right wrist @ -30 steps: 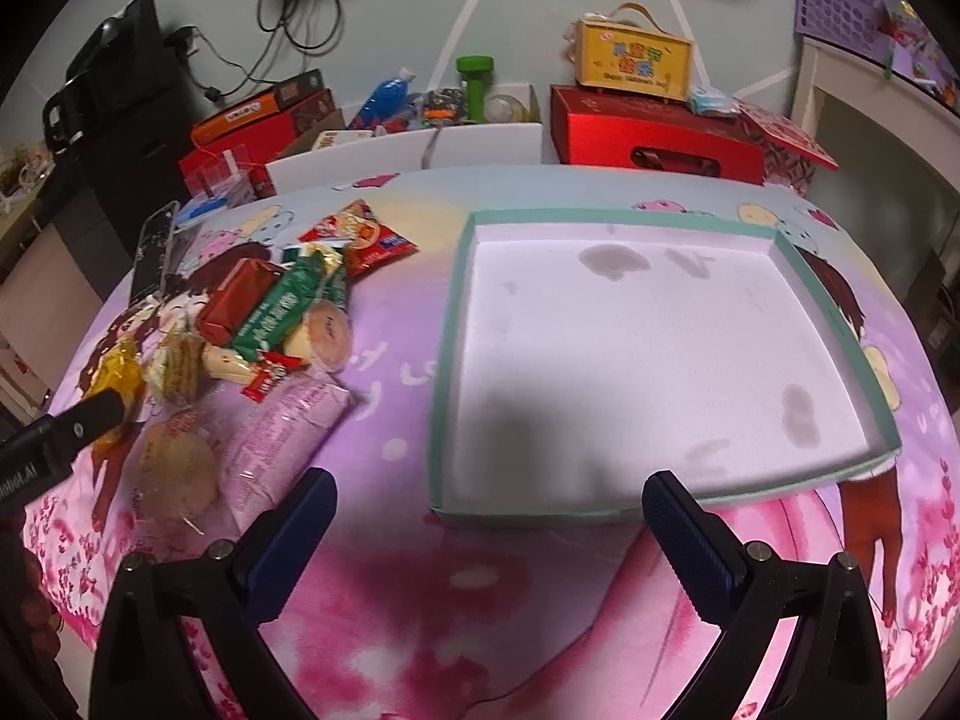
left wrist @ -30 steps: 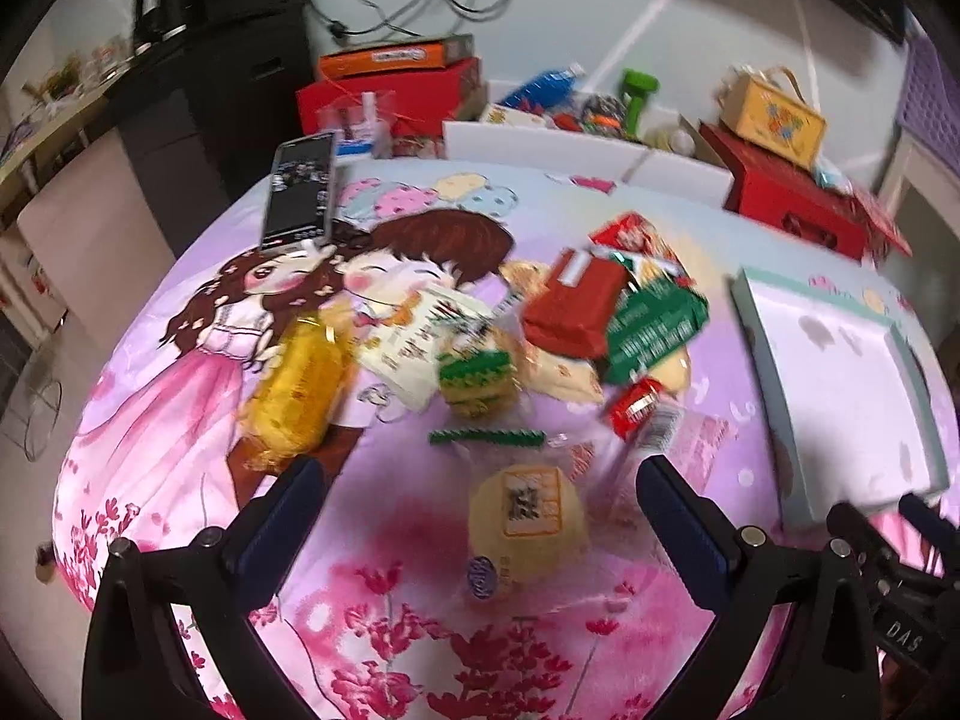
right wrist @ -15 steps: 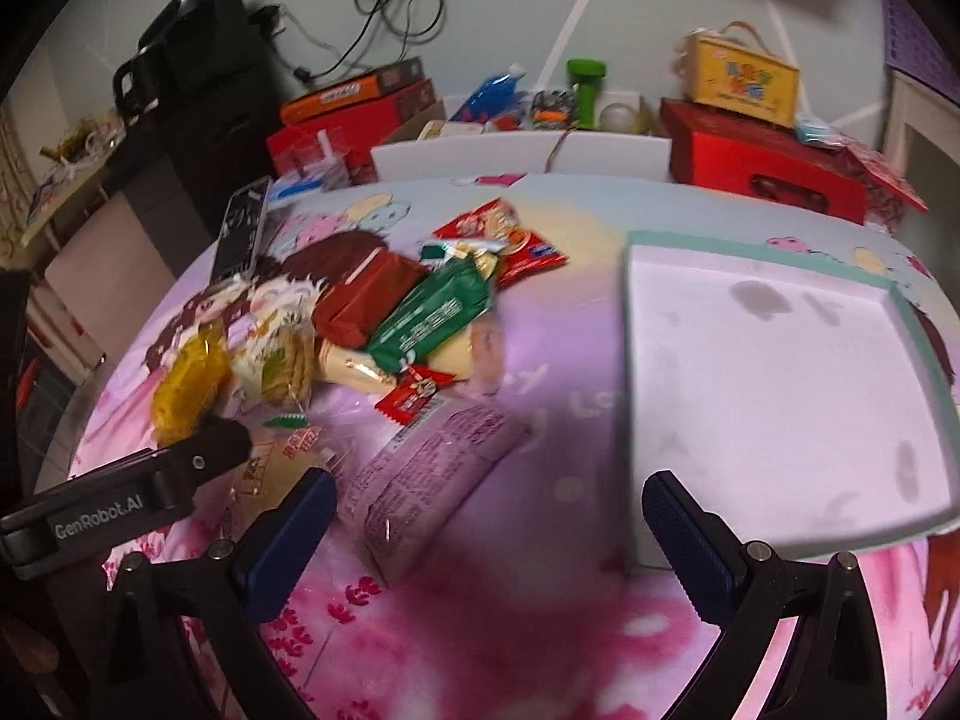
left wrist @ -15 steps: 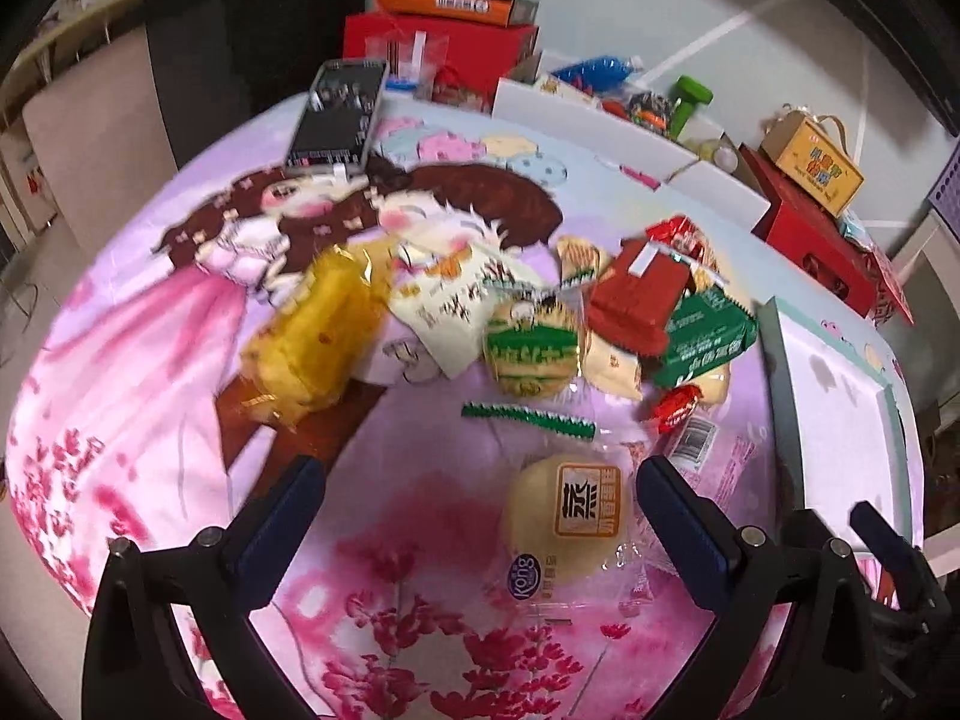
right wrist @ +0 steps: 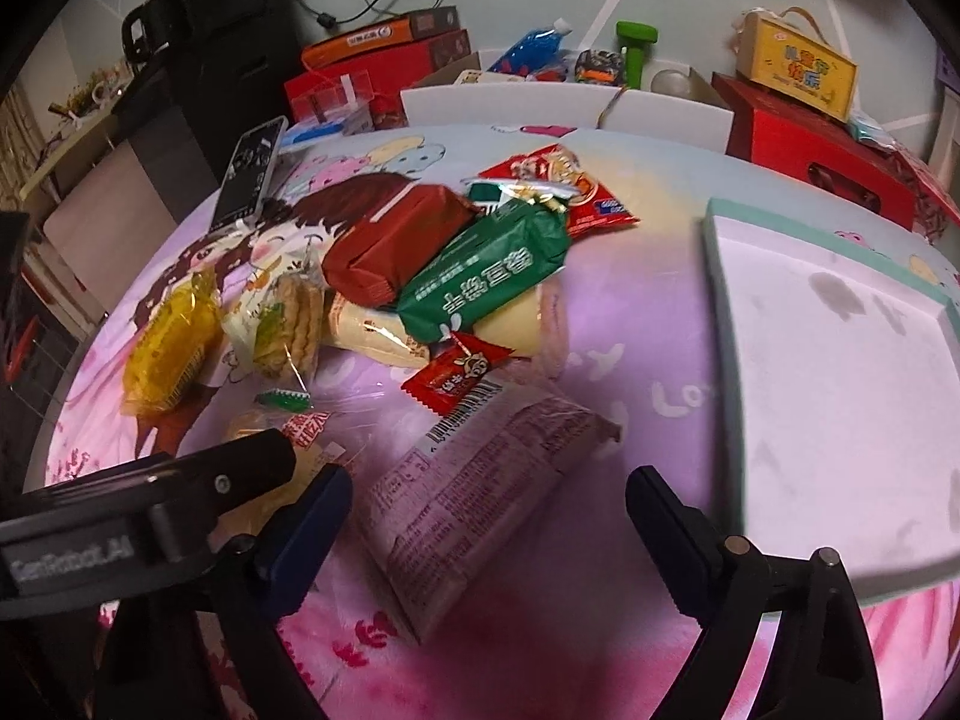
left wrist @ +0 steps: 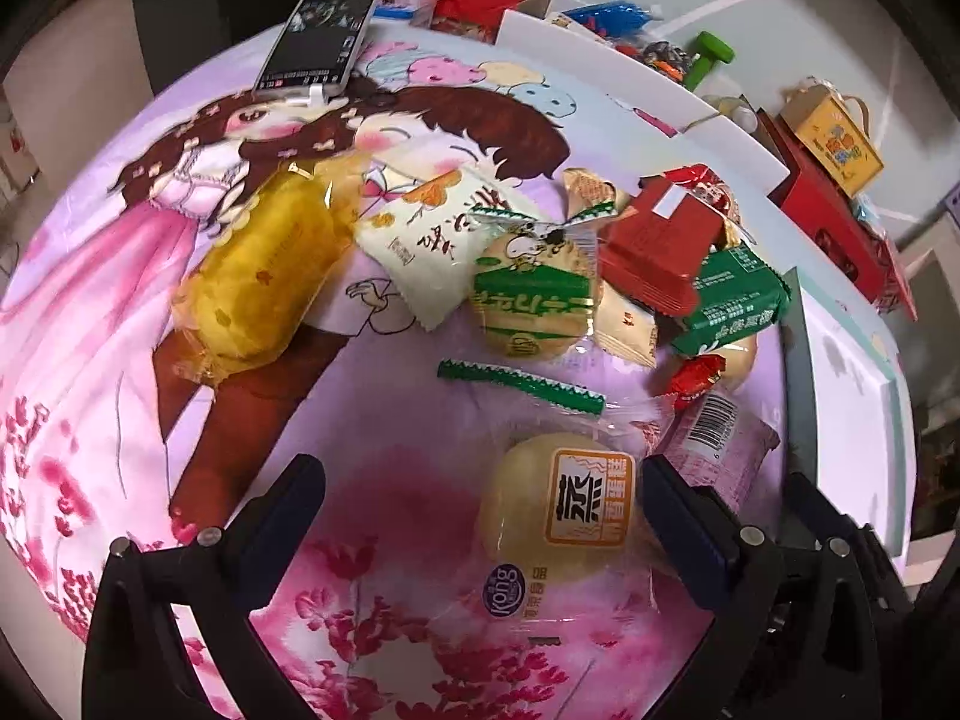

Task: Organize snacks
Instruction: 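Reach the left tool to the round pastry while the right tool reaches the pink bar, then grasp the round pastry with the left tool while the right tool grasps the pink bar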

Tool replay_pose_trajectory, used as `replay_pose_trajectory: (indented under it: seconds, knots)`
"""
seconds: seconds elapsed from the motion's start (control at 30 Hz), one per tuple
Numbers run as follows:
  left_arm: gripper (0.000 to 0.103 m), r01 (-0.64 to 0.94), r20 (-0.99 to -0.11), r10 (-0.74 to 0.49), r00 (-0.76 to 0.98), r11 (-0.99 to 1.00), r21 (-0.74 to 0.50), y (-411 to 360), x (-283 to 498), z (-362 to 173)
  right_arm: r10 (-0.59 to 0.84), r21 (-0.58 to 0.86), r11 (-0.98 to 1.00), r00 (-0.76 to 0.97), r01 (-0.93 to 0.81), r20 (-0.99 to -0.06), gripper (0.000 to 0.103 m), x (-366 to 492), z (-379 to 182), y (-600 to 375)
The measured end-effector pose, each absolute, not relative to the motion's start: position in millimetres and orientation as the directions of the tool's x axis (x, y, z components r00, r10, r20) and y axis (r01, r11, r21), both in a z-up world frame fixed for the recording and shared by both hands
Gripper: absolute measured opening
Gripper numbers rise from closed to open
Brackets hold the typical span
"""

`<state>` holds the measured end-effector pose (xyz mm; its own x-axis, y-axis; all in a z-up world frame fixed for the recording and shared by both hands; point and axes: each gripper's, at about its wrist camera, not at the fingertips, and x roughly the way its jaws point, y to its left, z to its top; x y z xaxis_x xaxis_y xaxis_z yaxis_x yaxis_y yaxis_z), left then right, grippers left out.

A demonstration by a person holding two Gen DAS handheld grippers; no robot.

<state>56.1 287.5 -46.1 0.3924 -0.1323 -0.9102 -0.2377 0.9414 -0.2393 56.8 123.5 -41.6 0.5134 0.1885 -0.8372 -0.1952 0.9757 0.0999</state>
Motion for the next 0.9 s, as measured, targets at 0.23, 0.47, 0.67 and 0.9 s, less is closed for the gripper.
replay_pose_trajectory:
  seconds: [0.23,0.47,0.67,0.9]
  knots:
    - [0.103,-0.237,-0.919,-0.130,0.373,0.944,-0.230,286.4,57.8,-48.5,0.203,0.122,0.974,0.488,-0.193,-0.849,0.085,60.3,-50.8,122.8]
    - [0.102,-0.233,-0.927,-0.130,0.351,0.947,-0.221,280.1,58.8,-52.6,0.253,0.161,0.961,0.478,-0.225,-0.841,0.069,56.0,-52.0,123.9]
    - [0.092,-0.224,-0.924,-0.173,0.341,0.940,-0.259,273.7,63.1,-59.2,0.270,0.174,0.956,0.474,-0.236,-0.838,0.060,54.5,-53.5,124.5]
    - [0.056,-0.176,-0.900,-0.247,0.358,0.929,-0.325,265.1,63.0,-57.3,0.291,0.198,0.951,0.472,-0.236,-0.832,0.052,51.6,-50.6,122.5]
